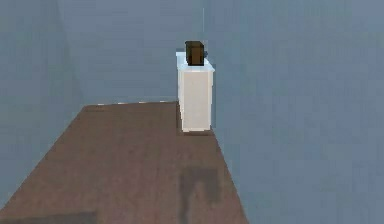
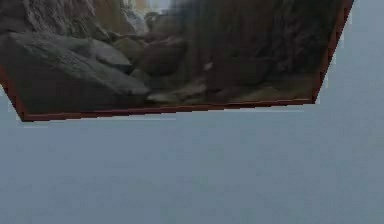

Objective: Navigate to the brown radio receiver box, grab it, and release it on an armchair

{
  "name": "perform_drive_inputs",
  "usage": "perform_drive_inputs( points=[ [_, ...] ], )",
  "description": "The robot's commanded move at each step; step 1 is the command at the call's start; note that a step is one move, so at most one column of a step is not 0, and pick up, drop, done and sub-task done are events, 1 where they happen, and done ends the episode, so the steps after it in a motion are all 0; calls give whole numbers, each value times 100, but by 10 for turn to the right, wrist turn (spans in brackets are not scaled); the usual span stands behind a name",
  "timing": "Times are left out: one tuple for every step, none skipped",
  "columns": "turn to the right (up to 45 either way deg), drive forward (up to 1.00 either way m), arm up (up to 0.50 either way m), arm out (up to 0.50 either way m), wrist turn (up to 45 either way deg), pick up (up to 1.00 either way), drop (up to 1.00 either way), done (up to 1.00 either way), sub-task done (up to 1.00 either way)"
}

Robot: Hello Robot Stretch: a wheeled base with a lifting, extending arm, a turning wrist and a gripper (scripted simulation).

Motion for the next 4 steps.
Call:
perform_drive_inputs(
  points=[
    [0, 100, 0, 0, 0, 0, 0, 0, 0],
    [-60, 0, 0, 0, 0, 0, 0, 0, 0],
    [0, 55, 0, 0, 0, 0, 0, 0, 0],
    [-450, 0, 0, 0, 0, 0, 0, 0, 0]
  ],
)
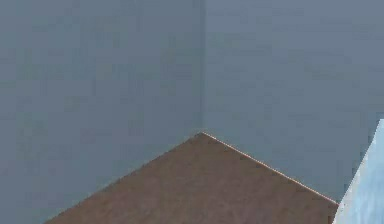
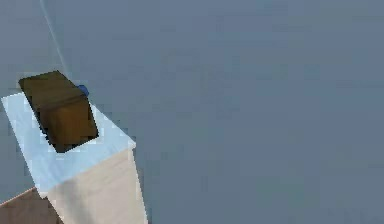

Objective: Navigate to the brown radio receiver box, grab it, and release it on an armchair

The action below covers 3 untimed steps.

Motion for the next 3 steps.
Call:
perform_drive_inputs(
  points=[
    [-300, 0, 0, 0, 0, 0, 0, 0, 0],
    [450, 0, 0, 0, 0, 0, 0, 0, 0],
    [210, 0, 0, 0, 0, 0, 0, 0, 0]
  ],
)
